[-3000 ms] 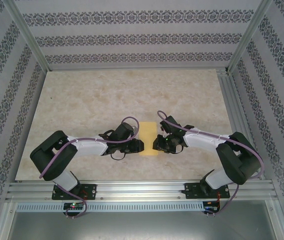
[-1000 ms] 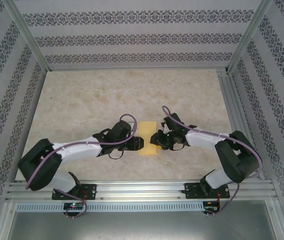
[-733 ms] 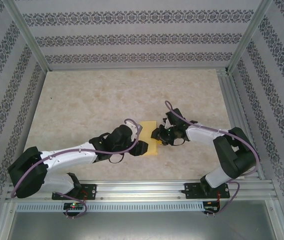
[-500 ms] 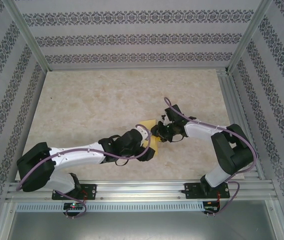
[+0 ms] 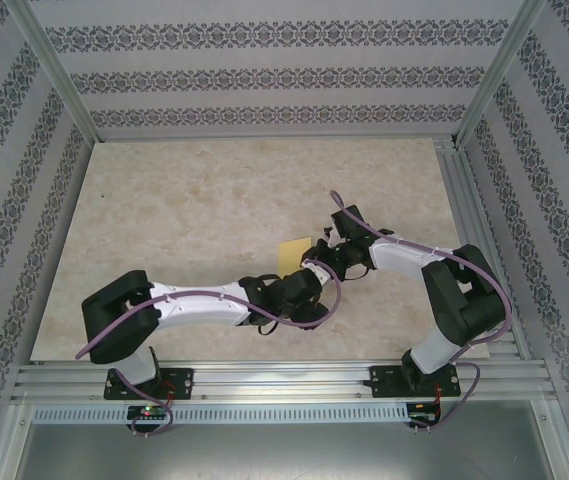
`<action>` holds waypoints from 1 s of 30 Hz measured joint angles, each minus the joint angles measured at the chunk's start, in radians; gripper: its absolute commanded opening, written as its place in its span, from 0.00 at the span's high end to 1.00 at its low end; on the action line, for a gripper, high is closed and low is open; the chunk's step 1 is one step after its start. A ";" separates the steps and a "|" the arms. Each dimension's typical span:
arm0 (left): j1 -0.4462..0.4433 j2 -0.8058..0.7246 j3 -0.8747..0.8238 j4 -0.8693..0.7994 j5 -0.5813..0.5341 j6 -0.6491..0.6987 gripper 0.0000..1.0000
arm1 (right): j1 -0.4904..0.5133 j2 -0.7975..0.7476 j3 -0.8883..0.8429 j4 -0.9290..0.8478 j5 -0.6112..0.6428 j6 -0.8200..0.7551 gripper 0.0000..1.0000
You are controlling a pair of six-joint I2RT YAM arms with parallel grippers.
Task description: Fold a paper plane with a square sheet of paper (fold left side to right side)
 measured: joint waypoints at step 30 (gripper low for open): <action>-0.011 0.032 0.014 -0.070 -0.078 -0.019 0.86 | 0.000 0.026 0.000 -0.039 0.001 -0.028 0.73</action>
